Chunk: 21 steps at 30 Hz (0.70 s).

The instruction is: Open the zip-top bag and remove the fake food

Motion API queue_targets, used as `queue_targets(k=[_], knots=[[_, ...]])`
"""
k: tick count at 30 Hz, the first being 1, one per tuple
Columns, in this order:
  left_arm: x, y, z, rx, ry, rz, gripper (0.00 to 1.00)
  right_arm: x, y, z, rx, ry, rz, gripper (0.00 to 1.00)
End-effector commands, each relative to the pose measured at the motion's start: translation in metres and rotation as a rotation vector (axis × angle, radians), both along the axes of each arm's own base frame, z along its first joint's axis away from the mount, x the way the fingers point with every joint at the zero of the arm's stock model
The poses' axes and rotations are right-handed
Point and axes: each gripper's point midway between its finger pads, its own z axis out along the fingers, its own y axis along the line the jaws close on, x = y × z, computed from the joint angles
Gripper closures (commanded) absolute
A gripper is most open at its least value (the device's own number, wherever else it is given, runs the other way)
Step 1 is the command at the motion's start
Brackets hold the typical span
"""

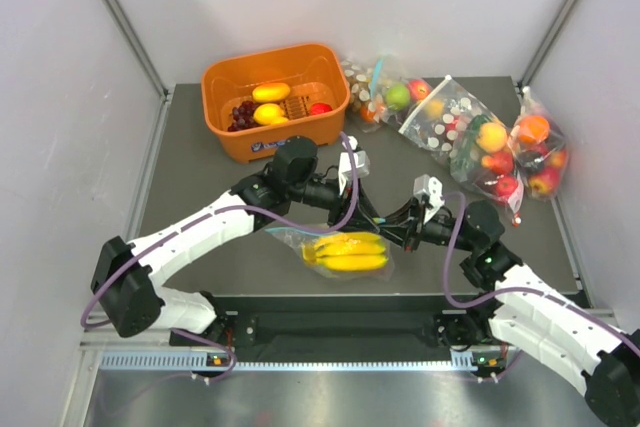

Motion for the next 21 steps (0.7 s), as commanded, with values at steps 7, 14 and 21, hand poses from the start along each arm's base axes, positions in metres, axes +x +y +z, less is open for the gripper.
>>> queue_targets(k=[7,14,21], knots=[[0.003,0.008,0.020,-0.039,-0.070,0.053,0.39,0.002,-0.004,0.028,0.050,-0.111,-0.042,1.00],[0.020,0.007,0.028,-0.053,-0.123,0.151,0.38,0.000,-0.003,0.027,0.044,-0.107,-0.027,1.00],[0.034,0.006,0.027,-0.038,-0.198,0.224,0.40,0.000,-0.002,0.027,0.046,-0.107,-0.020,1.00]])
